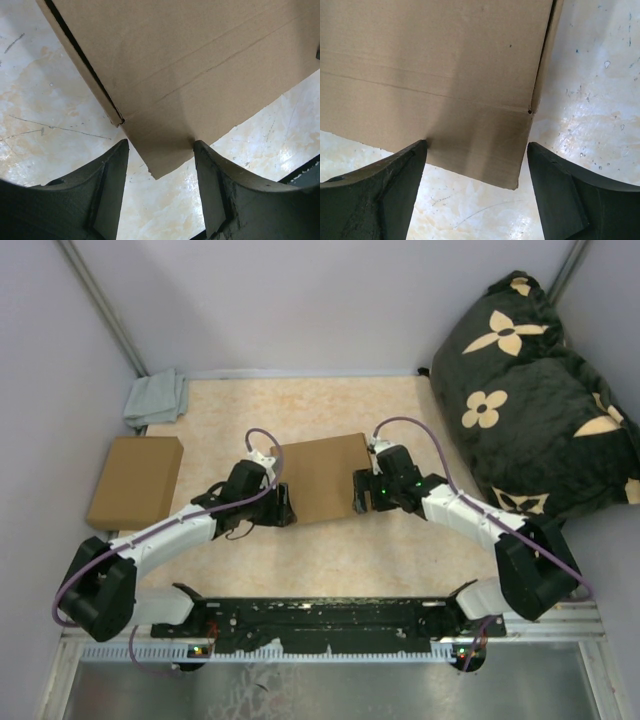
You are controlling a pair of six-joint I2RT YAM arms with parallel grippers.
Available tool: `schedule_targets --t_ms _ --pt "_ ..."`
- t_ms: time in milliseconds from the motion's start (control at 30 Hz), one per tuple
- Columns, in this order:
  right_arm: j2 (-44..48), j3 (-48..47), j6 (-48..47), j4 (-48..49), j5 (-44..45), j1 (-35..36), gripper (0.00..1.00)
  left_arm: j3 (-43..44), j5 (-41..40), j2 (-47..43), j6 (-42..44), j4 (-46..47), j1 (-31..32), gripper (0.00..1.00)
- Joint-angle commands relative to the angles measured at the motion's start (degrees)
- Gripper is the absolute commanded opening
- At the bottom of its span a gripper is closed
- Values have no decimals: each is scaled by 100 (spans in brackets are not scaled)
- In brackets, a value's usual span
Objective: Fold the paper box
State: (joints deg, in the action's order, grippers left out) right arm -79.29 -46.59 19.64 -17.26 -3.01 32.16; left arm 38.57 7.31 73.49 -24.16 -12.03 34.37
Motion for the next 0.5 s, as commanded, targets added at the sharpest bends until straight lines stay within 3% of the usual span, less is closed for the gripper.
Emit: schedule_targets --t_ms 0,467 --pt "187 189 59 248 180 53 82 168 -133 -59 71 -19 20 61" --pt "643 577 200 261 335 58 77 76 -244 -78 61 -70 18 61"
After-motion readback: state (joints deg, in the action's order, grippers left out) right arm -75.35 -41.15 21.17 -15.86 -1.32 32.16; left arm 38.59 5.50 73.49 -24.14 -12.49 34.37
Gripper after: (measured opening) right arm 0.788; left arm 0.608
